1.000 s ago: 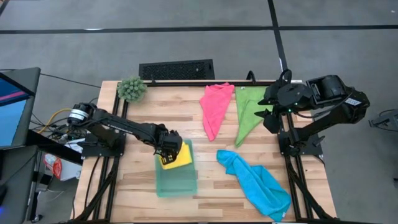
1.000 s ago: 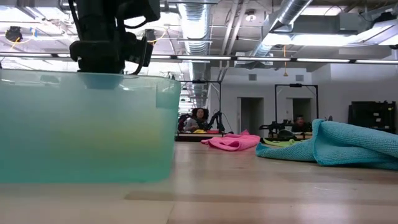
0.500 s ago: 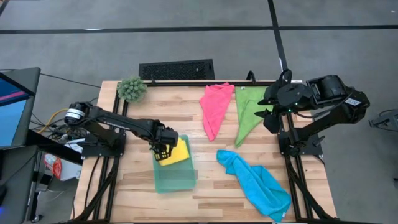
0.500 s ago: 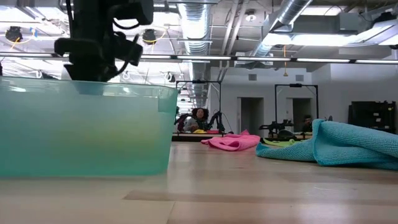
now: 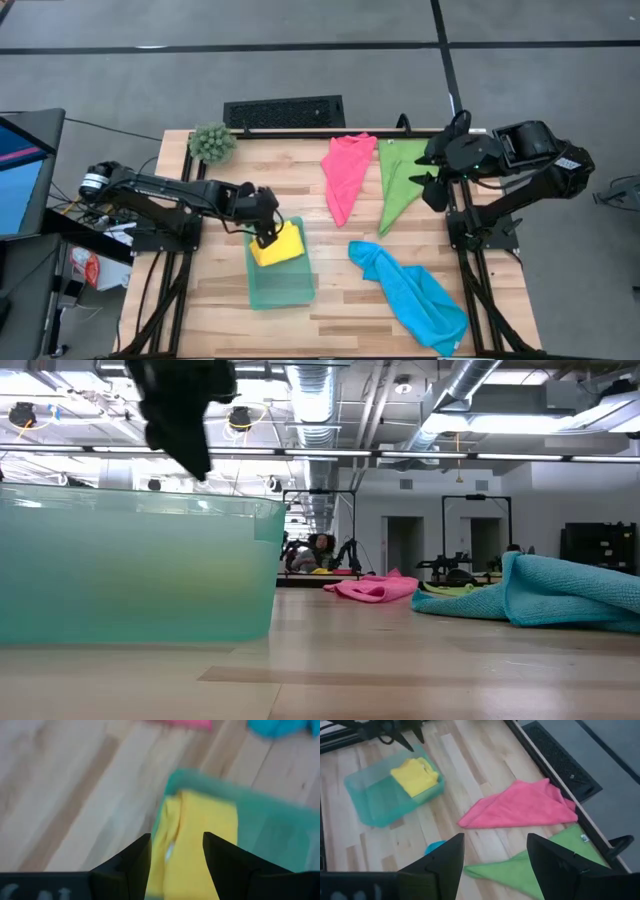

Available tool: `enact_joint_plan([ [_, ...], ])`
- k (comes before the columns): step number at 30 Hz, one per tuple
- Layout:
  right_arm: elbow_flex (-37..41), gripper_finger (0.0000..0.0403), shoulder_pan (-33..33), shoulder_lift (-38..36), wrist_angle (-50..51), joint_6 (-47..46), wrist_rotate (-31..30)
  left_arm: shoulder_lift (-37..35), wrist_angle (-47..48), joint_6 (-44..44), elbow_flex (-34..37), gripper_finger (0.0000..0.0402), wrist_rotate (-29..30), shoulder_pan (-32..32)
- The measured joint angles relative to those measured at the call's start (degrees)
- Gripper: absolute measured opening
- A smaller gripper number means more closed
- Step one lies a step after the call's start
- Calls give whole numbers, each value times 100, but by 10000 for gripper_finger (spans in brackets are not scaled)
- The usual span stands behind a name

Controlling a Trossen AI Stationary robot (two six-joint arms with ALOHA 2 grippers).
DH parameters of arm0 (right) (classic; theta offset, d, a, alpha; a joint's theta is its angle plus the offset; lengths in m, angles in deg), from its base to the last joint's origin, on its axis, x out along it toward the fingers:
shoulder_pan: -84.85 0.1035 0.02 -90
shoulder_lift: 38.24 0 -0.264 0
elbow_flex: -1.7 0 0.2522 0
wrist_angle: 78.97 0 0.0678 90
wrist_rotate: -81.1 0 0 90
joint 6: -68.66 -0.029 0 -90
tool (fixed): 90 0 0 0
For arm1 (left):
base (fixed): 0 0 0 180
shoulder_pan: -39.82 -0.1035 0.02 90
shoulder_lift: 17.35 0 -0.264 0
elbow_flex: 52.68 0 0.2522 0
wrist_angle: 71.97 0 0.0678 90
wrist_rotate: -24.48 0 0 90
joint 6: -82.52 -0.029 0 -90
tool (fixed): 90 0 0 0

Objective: Fold microfiber towels
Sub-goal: Adjust the green bin

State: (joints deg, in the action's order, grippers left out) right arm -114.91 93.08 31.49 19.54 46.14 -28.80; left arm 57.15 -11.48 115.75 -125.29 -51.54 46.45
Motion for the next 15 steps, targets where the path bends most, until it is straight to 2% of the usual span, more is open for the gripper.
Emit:
enact_joint_plan([
  [8, 0, 240, 0, 0, -243, 0, -13, 679, -1480, -717, -2, 171, 202, -25],
  [15, 0, 240, 0, 0, -465, 30, -17, 1537, -3323, -1138, -32, 171, 185, -262],
])
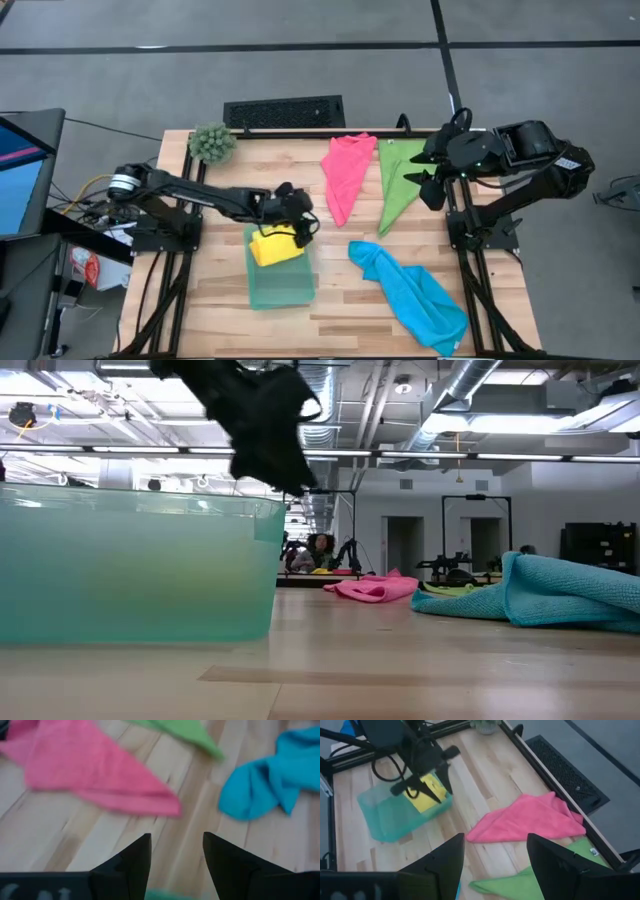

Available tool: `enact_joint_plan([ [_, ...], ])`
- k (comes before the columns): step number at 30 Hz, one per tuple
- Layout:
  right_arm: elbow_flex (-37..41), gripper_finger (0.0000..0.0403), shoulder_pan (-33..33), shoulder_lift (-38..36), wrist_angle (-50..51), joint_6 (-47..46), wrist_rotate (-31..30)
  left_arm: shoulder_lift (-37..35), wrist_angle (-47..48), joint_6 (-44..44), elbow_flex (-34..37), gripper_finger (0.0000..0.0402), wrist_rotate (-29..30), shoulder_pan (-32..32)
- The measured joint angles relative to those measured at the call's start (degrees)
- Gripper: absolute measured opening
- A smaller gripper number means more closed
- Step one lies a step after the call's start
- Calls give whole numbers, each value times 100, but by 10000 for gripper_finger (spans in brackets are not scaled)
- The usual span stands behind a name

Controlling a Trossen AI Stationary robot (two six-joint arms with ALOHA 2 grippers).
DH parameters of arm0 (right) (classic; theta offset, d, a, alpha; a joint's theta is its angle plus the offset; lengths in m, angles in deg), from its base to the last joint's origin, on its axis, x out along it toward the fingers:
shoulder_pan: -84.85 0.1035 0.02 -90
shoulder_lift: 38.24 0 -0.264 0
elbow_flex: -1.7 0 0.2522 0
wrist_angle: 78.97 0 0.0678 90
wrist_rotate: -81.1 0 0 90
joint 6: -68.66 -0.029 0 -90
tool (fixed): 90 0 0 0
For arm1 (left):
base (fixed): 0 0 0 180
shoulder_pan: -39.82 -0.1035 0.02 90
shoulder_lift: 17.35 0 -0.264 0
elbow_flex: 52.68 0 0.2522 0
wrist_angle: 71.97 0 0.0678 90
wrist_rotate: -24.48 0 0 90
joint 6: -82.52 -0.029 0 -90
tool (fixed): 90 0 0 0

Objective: Fold microfiber towels
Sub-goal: Adjust the green bin

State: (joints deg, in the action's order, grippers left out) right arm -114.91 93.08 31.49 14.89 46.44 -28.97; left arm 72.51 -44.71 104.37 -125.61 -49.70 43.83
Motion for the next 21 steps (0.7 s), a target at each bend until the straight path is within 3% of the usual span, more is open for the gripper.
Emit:
enact_joint_plan([
  [6, 0, 240, 0, 0, 0, -150, 2, 557, -478, -172, -380, 171, -322, -77],
  [13, 0, 240, 0, 0, 3, -220, 4, 688, 516, -255, -562, 171, -239, -17],
  [21, 0, 240, 0, 0, 4, -213, 22, 688, 1819, 369, -516, 171, 138, 17],
])
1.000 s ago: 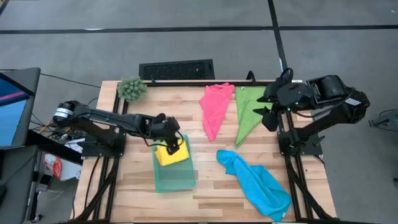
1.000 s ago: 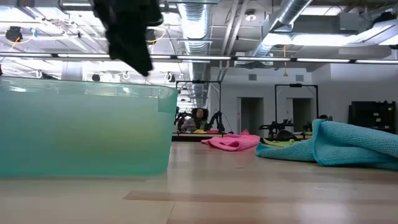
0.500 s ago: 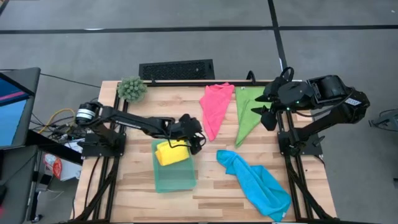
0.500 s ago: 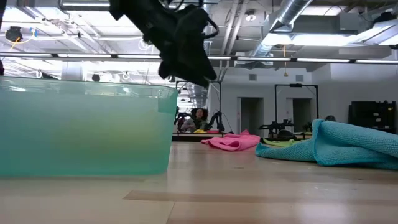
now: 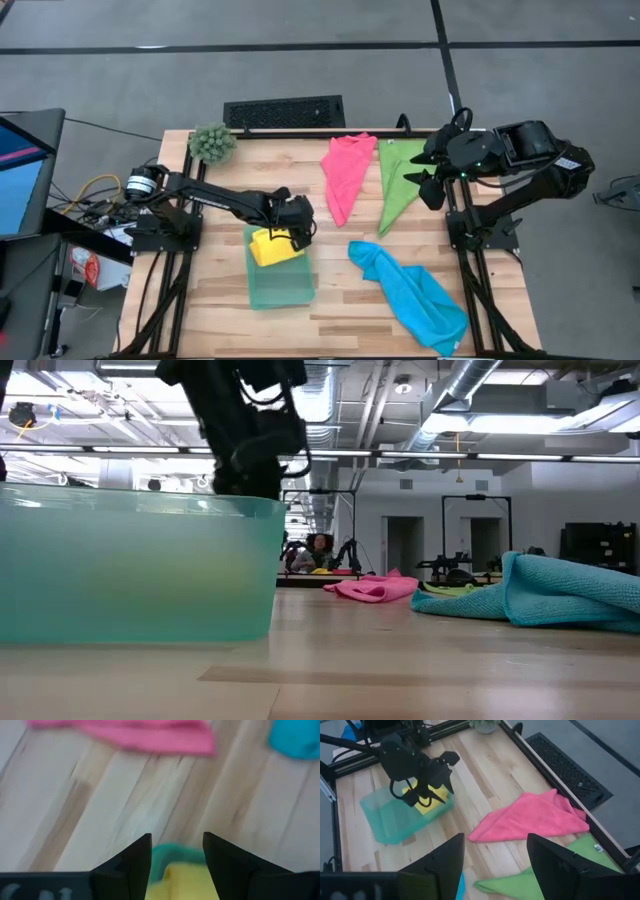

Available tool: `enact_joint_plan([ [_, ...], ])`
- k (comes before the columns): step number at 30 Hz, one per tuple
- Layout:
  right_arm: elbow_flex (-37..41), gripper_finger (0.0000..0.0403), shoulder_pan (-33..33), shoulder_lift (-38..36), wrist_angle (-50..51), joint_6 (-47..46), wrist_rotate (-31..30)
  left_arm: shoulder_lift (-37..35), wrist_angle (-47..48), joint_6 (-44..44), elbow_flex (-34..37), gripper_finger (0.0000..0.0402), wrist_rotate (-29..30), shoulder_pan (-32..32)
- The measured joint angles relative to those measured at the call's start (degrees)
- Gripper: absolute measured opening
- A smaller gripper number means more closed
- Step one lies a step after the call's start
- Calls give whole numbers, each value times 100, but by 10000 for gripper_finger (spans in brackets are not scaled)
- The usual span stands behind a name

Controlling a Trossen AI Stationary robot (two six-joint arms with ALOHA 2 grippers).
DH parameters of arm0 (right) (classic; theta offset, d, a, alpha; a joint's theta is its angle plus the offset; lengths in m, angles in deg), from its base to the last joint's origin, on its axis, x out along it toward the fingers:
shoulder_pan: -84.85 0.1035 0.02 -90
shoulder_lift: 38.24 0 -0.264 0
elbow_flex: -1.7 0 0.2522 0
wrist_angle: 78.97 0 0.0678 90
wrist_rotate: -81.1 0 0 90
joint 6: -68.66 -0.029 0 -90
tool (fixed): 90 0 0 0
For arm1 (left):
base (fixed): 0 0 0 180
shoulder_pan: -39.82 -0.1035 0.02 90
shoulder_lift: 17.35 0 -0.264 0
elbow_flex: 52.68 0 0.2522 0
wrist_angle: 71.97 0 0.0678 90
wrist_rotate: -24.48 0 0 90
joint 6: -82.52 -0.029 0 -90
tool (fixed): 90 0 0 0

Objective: Fold microfiber towels
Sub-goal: Adjust the green bin

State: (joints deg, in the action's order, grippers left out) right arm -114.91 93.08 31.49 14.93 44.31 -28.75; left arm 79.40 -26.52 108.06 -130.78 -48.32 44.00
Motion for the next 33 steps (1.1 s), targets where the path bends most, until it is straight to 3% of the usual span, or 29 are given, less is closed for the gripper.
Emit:
enact_joint_plan([
  [13, 0, 240, 0, 0, 17, 234, 0, -91, 1586, 1011, 7, 171, 154, 568],
  [16, 0, 240, 0, 0, 49, 235, 0, -399, 1630, 1166, 7, 171, -149, 742],
  [20, 0, 240, 0, 0, 85, 274, 0, -972, 1738, 1512, 7, 171, 175, 908],
  [23, 0, 240, 0, 0, 83, 385, 0, -1361, 1521, 1703, 7, 171, 850, 898],
  [26, 0, 240, 0, 0, 82, 393, 0, -1471, 560, 1407, 7, 171, 1172, 767],
  [30, 0, 240, 0, 0, 62, 397, -4, -1142, -1098, 758, -13, 167, 565, 500],
  [33, 0, 240, 0, 0, 46, 396, -6, -626, -1136, 584, -74, 154, -95, 390],
])
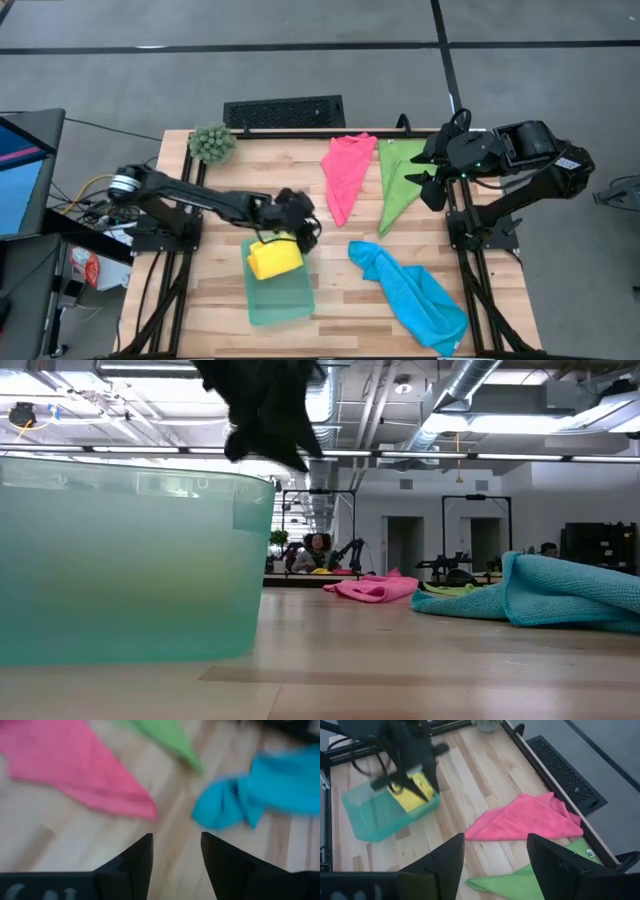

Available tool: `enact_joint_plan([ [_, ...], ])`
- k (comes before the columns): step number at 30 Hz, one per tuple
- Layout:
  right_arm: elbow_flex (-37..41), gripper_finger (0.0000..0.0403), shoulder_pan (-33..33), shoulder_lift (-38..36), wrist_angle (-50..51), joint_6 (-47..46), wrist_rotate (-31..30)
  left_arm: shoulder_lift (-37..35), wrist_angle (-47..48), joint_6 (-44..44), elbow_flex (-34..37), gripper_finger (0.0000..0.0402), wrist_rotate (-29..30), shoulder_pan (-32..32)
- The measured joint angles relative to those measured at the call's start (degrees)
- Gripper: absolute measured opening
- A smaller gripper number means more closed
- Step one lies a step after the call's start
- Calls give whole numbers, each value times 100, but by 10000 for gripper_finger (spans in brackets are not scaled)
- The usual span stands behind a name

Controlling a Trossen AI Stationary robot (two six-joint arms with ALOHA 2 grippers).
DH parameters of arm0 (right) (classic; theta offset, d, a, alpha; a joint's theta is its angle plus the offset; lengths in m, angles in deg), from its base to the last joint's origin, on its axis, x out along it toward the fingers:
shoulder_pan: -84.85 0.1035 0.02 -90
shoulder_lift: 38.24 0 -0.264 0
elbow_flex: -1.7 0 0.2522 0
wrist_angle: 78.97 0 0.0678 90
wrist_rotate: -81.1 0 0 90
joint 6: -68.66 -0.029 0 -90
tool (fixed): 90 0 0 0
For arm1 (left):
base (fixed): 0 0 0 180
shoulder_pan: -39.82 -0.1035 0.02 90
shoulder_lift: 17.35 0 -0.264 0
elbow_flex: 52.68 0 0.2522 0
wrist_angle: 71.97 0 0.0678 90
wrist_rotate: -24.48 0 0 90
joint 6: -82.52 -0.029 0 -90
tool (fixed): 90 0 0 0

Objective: Fold microfiber towels
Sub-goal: Adjust the green bin

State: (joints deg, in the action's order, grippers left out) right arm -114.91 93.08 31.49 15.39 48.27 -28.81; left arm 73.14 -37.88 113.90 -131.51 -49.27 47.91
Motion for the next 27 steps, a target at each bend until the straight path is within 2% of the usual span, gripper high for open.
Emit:
enact_joint_plan([
  [5, 0, 240, 0, 0, -7, -10, -1, 785, 440, -177, -221, 125, -860, 70],
  [11, 0, 240, 0, 100, -63, -12, -9, 1154, 1064, -84, -273, 100, -1136, 125],
  [18, 0, 240, 0, 508, -172, -12, 4, 915, 2499, -21, -216, 78, -923, 176],
  [21, 0, 240, 0, 773, -177, -12, 6, 700, 3125, 72, -219, 73, -582, 227],
  [23, 0, 240, 0, 969, -166, -12, 6, 615, 3459, 89, -219, 73, -366, 270],
  [27, 4, 240, 0, 1436, -124, -15, 8, 451, 3945, 150, -217, 73, -298, 297],
])
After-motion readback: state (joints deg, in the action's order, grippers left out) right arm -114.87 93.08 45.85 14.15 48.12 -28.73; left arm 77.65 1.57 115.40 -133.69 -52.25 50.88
